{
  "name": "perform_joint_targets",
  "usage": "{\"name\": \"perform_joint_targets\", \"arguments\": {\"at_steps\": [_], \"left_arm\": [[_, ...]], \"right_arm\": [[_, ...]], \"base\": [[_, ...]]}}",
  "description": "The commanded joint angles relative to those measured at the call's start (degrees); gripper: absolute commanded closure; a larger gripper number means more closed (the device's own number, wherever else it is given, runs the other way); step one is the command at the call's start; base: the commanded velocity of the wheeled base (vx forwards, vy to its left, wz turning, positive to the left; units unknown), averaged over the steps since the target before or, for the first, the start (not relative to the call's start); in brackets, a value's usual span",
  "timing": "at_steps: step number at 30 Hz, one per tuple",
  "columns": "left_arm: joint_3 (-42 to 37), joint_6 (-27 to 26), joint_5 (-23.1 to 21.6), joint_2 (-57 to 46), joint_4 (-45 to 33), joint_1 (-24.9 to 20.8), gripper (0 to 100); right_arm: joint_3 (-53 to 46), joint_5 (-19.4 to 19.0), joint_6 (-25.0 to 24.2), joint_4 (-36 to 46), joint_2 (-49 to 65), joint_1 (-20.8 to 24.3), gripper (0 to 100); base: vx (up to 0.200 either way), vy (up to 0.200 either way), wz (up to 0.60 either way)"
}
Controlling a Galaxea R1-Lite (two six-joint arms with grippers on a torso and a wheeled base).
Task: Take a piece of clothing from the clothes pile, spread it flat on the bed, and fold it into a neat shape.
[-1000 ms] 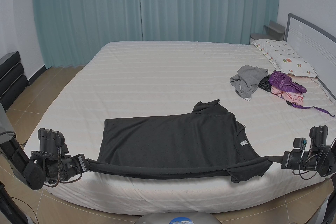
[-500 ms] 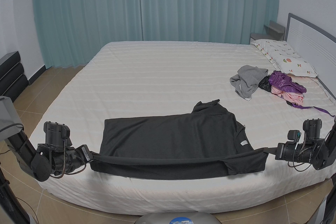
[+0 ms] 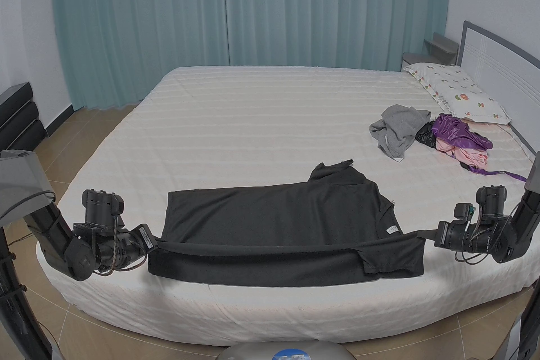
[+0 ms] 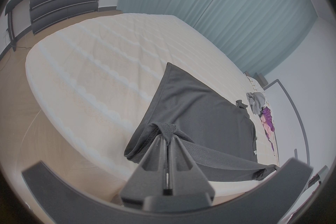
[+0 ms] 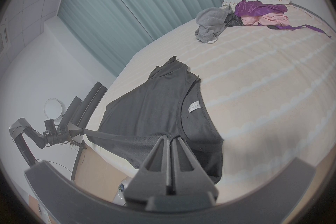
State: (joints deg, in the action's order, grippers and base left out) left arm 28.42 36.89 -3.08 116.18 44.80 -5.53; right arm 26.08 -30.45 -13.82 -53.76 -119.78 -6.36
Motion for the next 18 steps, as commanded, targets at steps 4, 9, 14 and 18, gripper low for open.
{"name": "perform_joint_targets", "arguments": {"at_steps": [4,9,14,18], "left_arm": [[3.1,0.4,0.1,4.6,-0.1,0.0,100],[5.2,0.3,0.6,6.9,0.0,-0.4,100],[7.6,0.2,0.8,9.6,-0.2,-0.4,100],[9.8,0.3,1.0,11.8,-0.2,-0.4,100]], "right_arm": [[3.5,0.0,-1.7,0.0,-4.8,0.6,100],[5.0,0.1,-1.9,0.1,-6.6,0.9,100],[6.9,0.1,-2.1,0.1,-8.2,1.2,100],[9.1,0.9,-2.1,3.0,-9.1,1.3,100]], "base": [[0.000,0.000,0.00],[0.000,0.000,0.00],[0.000,0.000,0.00],[0.000,0.000,0.00]]}}
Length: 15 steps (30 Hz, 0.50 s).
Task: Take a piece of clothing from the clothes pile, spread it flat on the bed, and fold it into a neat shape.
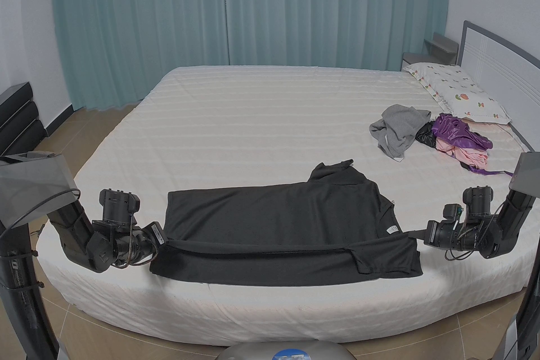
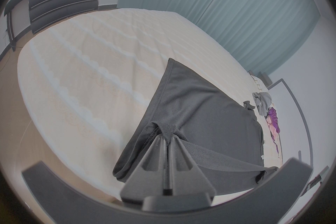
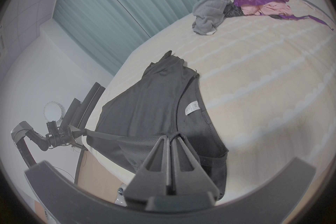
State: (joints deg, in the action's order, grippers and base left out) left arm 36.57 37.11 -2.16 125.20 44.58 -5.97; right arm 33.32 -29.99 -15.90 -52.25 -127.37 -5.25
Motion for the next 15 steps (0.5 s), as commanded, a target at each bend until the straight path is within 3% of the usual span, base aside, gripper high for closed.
{"name": "perform_joint_targets", "arguments": {"at_steps": [1,12,13,14,15], "left_arm": [[2.2,0.2,0.0,3.1,-0.1,0.1,100],[4.7,0.2,0.1,5.5,0.0,-0.1,100],[4.7,0.2,0.1,5.5,0.0,-0.1,0],[5.0,0.2,0.1,5.6,-0.1,-0.2,0],[5.2,0.3,0.1,5.7,-0.1,-0.2,0]], "right_arm": [[2.7,0.6,0.0,2.4,-1.6,0.2,100],[5.7,0.6,0.0,4.1,-4.6,1.2,100],[5.7,0.6,0.0,4.1,-4.6,1.2,100],[5.8,0.6,0.0,4.0,-4.9,1.4,100],[6.0,0.6,0.0,3.9,-5.3,1.7,0]], "base": [[0.000,0.000,0.00],[0.000,0.000,0.00],[0.000,0.000,0.00],[0.000,0.000,0.00],[0.000,0.000,0.00]]}}
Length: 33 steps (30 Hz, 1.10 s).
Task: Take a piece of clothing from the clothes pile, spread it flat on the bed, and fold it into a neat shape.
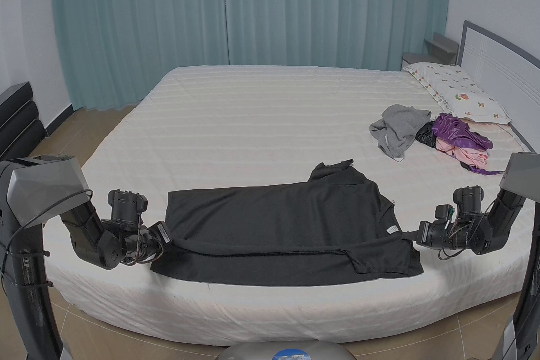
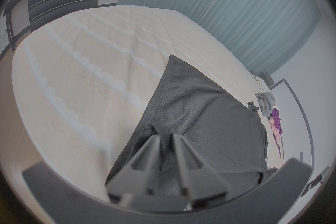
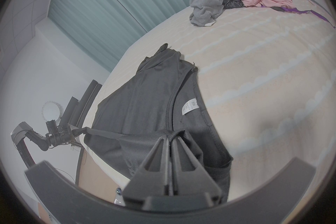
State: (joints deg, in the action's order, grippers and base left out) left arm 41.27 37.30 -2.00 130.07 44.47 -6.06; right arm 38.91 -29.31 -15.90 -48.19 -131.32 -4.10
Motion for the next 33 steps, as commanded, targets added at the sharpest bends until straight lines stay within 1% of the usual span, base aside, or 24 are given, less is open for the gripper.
{"name": "perform_joint_targets", "arguments": {"at_steps": [1,5,9,12,16,19,21,23,24,25,26,27,30,33], "left_arm": [[0.5,0.4,-0.1,0.8,0.0,0.0,0],[0.9,3.2,0.2,0.4,0.3,-0.1,0],[0.3,3.6,0.2,0.0,0.3,0.0,0],[-0.4,5.3,0.2,-1.6,0.4,0.3,0],[-1.7,7.3,0.0,-3.9,0.6,0.5,0],[-2.9,9.7,-0.5,-5.3,0.5,0.0,0],[-2.9,11.0,-0.5,-5.3,0.5,-0.3,0],[-2.9,11.2,-0.5,-5.3,0.5,-0.4,0],[-2.9,11.4,-0.6,-5.3,0.5,-0.6,0],[-2.9,11.5,-0.6,-5.3,0.5,-0.6,0],[-2.9,11.5,-0.6,-5.3,0.4,-0.6,0],[-2.9,11.5,-0.6,-4.8,0.4,-0.7,0],[-2.9,12.1,-0.5,-4.8,0.3,-1.1,0],[-2.9,12.8,-0.5,-4.9,0.3,-1.0,0]], "right_arm": [[0.5,-0.1,-0.1,-0.1,-1.4,0.5,0],[0.4,-0.1,-2.1,-0.7,-0.7,0.6,0],[-0.2,-0.1,-4.8,-1.2,1.0,0.1,0],[-2.3,-0.2,-6.9,-1.3,3.5,-0.2,0],[-5.8,-0.4,-8.0,-1.5,6.3,-0.6,0],[-11.4,-0.8,-9.9,-4.9,9.1,-1.0,0],[-14.0,-0.8,-12.2,-9.1,9.2,-0.8,0],[-15.4,-0.8,-13.6,-11.8,8.9,-0.7,0],[-16.9,-1.0,-15.9,-15.8,7.8,-0.5,0],[-17.4,-1.1,-16.9,-17.4,7.0,-0.4,0],[-17.5,-1.1,-17.0,-17.6,6.9,-0.3,0],[-17.9,-1.3,-17.9,-20.5,5.4,0.2,0],[-18.1,-0.9,-17.9,-23.4,3.5,0.4,0],[-18.8,-0.9,-17.9,-23.7,3.3,0.4,0]], "base": [[0.000,0.000,0.00],[0.000,0.000,0.00],[0.000,0.000,0.00],[0.000,0.000,0.00],[0.000,0.000,0.00],[0.000,0.000,0.00],[0.000,0.000,0.00],[0.000,0.000,0.00],[0.000,0.000,0.00],[0.000,-0.200,0.00],[0.000,-0.200,0.00],[0.000,-0.200,0.00],[0.000,-0.200,0.00],[0.000,0.000,0.00]]}}
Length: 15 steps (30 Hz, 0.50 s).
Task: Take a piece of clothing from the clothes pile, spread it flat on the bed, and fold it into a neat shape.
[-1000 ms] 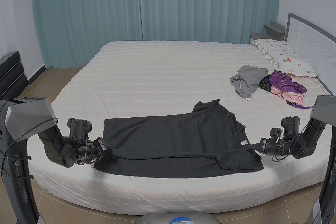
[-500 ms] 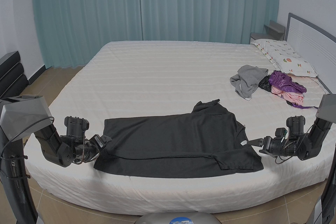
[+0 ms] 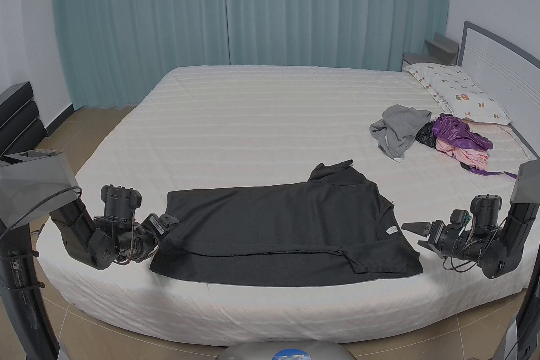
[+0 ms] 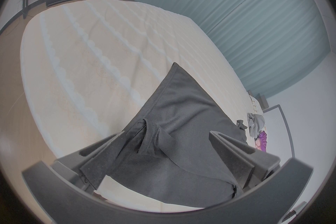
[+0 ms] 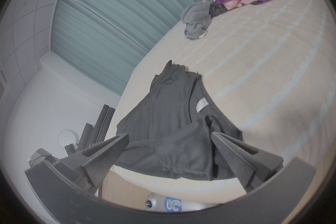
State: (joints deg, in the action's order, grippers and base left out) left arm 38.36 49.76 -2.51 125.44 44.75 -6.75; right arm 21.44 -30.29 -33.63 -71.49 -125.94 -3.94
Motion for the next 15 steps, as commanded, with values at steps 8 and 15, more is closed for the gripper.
{"name": "perform_joint_targets", "arguments": {"at_steps": [8,15], "left_arm": [[-0.1,3.3,0.2,-1.2,0.1,-0.2,0],[-4.8,0.4,0.2,-3.8,-0.3,-2.0,0]], "right_arm": [[-2.1,0.1,-0.2,-0.5,-2.0,0.3,0],[-2.2,0.1,-0.2,-0.5,-2.1,0.3,0]], "base": [[0.000,0.000,0.00],[0.000,0.000,0.00]]}}
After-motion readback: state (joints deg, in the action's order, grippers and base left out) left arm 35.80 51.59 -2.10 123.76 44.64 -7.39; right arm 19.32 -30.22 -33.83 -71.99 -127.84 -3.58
